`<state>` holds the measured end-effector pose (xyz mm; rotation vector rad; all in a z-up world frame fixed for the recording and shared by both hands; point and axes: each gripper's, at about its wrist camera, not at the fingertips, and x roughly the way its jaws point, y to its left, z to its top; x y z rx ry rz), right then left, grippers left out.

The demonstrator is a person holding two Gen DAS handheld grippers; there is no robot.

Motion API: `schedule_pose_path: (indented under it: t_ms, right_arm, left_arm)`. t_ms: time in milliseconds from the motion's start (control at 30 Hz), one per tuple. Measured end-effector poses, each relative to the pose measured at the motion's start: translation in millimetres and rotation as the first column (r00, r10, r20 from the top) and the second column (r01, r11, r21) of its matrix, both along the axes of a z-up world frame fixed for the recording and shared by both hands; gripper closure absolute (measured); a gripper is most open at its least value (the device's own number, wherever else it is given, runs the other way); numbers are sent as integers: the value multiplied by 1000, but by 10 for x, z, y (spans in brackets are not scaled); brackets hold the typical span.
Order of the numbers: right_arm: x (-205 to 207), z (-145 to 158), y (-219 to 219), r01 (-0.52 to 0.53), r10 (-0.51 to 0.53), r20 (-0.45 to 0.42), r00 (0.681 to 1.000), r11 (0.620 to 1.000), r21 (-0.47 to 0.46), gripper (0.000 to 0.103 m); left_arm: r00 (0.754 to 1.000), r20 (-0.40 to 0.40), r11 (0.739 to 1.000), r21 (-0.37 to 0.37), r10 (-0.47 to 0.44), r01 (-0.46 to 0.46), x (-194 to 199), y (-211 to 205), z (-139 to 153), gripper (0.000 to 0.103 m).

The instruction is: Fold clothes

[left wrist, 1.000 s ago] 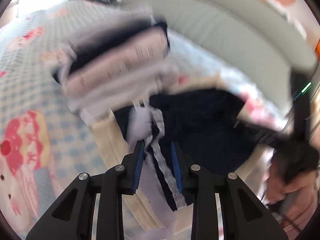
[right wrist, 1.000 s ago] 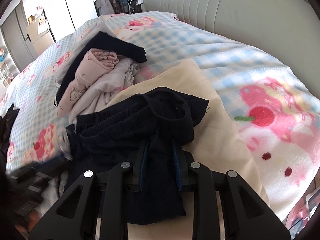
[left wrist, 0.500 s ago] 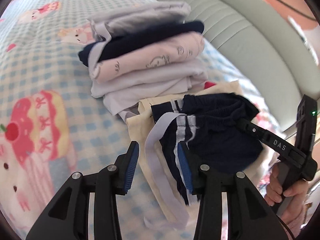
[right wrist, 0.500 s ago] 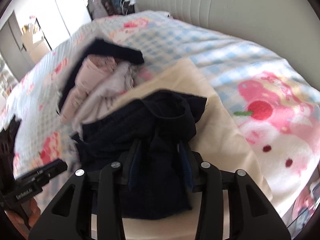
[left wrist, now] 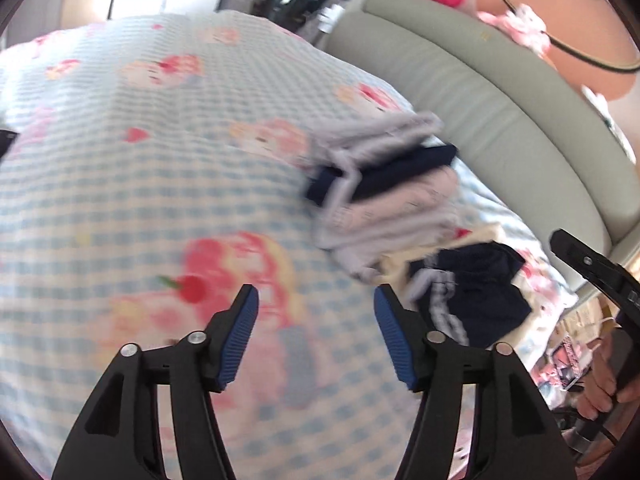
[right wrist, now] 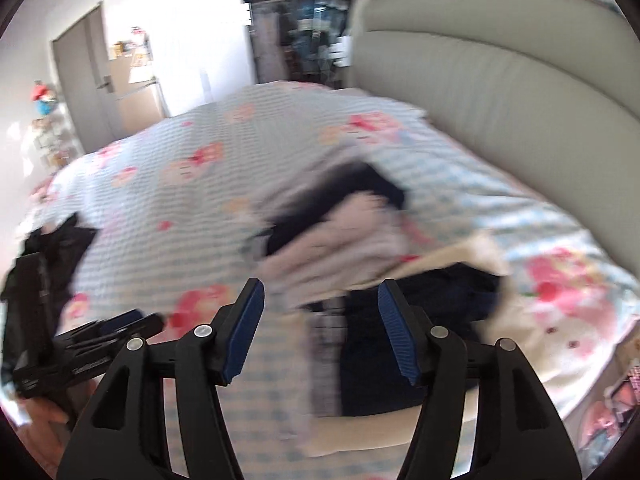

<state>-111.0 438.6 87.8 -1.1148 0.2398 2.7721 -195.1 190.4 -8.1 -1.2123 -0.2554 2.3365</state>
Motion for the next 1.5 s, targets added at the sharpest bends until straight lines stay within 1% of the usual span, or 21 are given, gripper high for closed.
schedule_pose_path:
  t_ms: [67,100,233,333,467,567,633,767,900,1000,1133,1267,1367,1500]
  right_arm:
    - [-49,-19,-239,-33,33,8,999,999,-16,36]
    - [-83,-45,-339,-45,46,13,999,999,-19,36]
    - [-251,-205,-768,-98,100,51,994,994,-51,36]
    - [-343,-303,-1086,-127,132,69,989,990,-66,36]
    - [-410,-364,-1415,-167,174,83,981,983,-80,35]
    - [-454,-368,-1635,-196,203,89,975,977,-85,35]
    - [-429,-317,-1730,-196,203,72,976,976,-92,33]
    - [-365,-254,-1869,-197,205,73,976,975,-99,32]
    - [-193,-346,-2041,-232,243,97,965,966,-111,32]
    - [70,-440,-2167,-263,273,104,956,959,-104,32]
    - [458,-518,-2256,-256,267,109,957,961,-109,32]
    - [758,-516,-2314,-256,264,102,959,963,-87,32]
    - [940,-509,-2343,-262,269,95,958,962,-80,32]
    - [1203,-570,-2436,-286,292,97,952,956,-69,32]
  left_arm:
    - [998,-15,997,-47,54,-55,-84,-235,44,34]
    - [997,-15,995,-58,76,-77,-118,-361,69,34]
    - [986,-24,982,-84,168,-169,-198,-906,194,31]
    - [977,-38,971,-107,212,-215,-187,-1217,260,28]
    - [963,-42,954,-128,268,-271,-146,-1577,293,26]
    - [957,-38,948,-131,288,-291,-110,-1773,326,24]
    - [953,-45,943,-141,298,-302,-81,-1877,359,24]
    - [945,-83,927,-183,318,-328,88,-2002,459,21]
    - [937,-93,912,-213,337,-350,410,-2087,462,20]
    - [928,-83,900,-226,363,-372,766,-2115,361,19]
    - [919,-61,887,-244,389,-392,1208,-2158,209,19]
    - [916,-81,880,-255,394,-401,1540,-2182,216,19]
    - [905,-84,872,-243,417,-425,1732,-2212,230,18]
    - [898,-86,873,-213,430,-439,1964,-2205,249,18]
